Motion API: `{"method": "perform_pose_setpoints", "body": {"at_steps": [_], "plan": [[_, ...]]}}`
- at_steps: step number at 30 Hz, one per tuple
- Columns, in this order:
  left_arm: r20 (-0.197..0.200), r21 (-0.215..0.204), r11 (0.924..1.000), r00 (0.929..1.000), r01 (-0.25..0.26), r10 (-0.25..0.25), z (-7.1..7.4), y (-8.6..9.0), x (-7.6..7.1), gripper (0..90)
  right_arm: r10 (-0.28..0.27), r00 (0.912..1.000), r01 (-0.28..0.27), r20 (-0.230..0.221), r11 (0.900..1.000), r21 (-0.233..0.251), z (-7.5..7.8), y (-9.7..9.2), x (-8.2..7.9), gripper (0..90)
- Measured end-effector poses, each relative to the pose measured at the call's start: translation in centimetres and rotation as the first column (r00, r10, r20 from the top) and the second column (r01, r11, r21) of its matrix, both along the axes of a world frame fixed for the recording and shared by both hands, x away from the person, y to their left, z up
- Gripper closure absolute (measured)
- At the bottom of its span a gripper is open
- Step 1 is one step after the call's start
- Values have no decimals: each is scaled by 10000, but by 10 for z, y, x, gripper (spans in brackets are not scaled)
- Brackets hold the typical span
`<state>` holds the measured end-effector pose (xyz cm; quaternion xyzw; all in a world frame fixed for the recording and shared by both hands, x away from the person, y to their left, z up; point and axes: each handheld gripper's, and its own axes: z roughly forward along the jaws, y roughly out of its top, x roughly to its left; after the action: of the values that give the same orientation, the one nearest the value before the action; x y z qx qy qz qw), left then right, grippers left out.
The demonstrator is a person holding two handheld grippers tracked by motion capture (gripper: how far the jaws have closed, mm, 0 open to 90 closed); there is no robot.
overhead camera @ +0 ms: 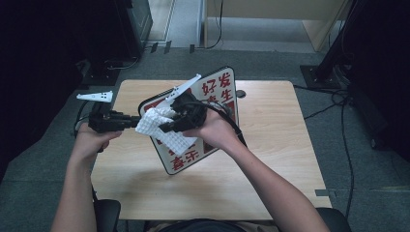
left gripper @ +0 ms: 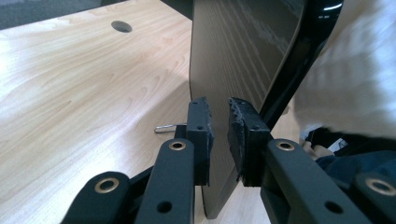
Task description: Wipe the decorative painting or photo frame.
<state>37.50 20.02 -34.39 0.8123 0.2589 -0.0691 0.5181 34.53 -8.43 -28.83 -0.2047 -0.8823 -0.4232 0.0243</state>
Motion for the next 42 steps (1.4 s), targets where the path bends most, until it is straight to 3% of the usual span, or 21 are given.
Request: {"method": "perform_pose_setpoints", "body": {"at_steps": [8, 12, 16, 25, 42], "plan": [[70, -16, 10000, 9999, 95, -95, 1, -4, 0, 781, 34, 9985, -45, 538, 9998, 194, 34, 15, 3, 798], [112, 58, 9999, 9999, 93, -93, 1, -5, 0, 781, 29, 9976, -50, 693, 9996, 289, 43, 24, 7, 797], [113, -87, 9998, 9998, 162, -161, 1, -5, 0, 778, 23, 9977, -35, 671, 9998, 178, 40, 31, 10, 797], [44, 62, 9999, 9999, 150, -151, 0, -7, 0, 777, 137, 9978, -146, 646, 9998, 133, 32, 33, 15, 797], [3, 81, 9999, 9999, 114, -114, -2, -7, 1, 776, 220, 9971, -219, 733, 9998, -25, 17, 33, 13, 798]]}}
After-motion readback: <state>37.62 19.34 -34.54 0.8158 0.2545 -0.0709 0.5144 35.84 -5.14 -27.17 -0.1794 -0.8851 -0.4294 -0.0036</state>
